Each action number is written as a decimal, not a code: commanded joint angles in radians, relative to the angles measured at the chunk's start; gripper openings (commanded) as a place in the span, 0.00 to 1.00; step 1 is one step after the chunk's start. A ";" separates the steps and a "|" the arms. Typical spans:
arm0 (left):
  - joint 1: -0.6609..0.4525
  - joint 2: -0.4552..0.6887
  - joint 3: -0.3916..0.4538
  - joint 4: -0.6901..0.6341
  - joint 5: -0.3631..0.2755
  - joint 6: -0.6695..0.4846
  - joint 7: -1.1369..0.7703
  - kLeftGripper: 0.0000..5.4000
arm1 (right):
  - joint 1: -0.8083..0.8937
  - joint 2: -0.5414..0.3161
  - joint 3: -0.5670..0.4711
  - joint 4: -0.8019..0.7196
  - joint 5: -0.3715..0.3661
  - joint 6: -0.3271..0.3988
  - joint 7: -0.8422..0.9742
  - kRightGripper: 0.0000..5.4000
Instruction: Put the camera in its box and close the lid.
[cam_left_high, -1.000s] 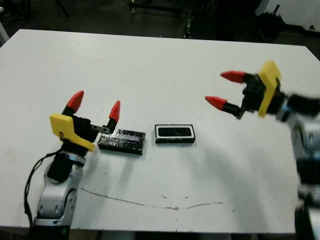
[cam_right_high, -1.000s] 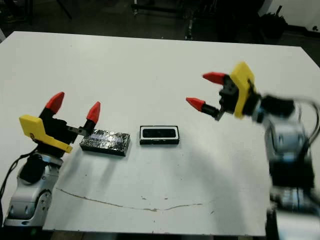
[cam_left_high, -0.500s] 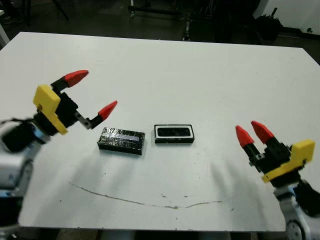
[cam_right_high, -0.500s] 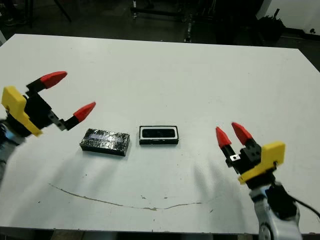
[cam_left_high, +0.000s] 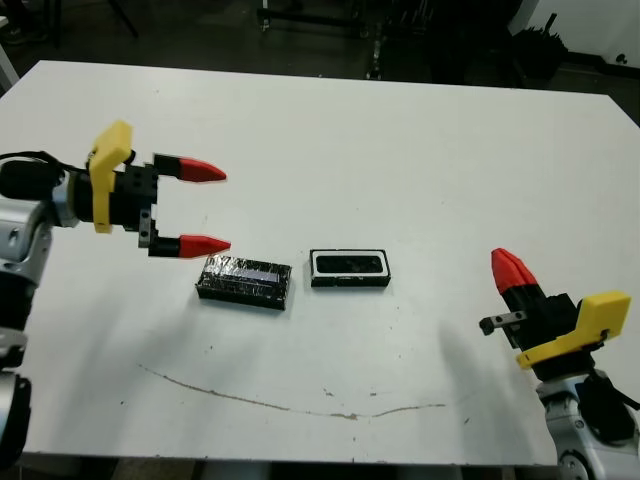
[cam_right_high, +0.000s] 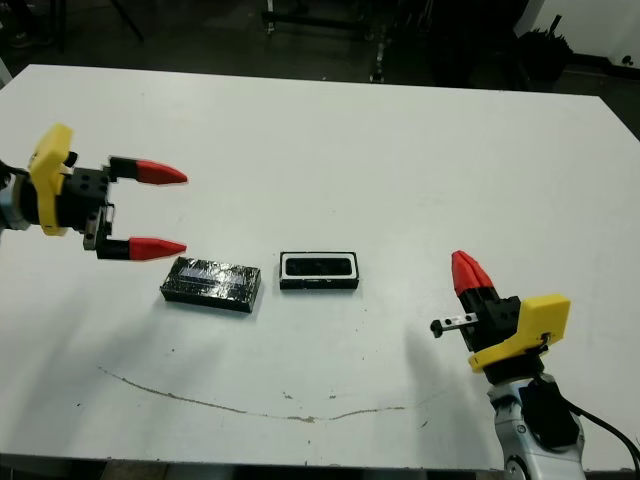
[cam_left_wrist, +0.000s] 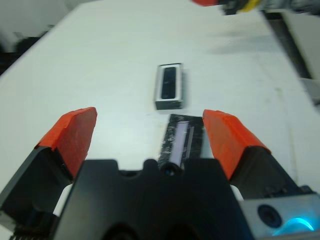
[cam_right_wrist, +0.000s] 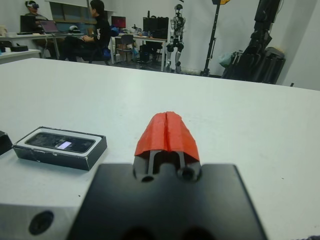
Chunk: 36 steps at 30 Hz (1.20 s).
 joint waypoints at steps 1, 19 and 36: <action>-0.028 -0.010 -0.047 0.042 0.019 -0.043 -0.019 1.00 | -0.005 -0.016 0.002 0.013 -0.012 -0.017 -0.008 0.00; -0.040 0.009 -0.201 -0.004 0.077 -0.119 -0.019 1.00 | -0.014 -0.025 0.007 0.007 -0.007 -0.006 -0.012 0.00; -0.083 -0.053 -0.196 0.159 0.265 -0.240 0.002 1.00 | -0.009 -0.039 0.013 -0.005 -0.005 0.007 -0.022 0.00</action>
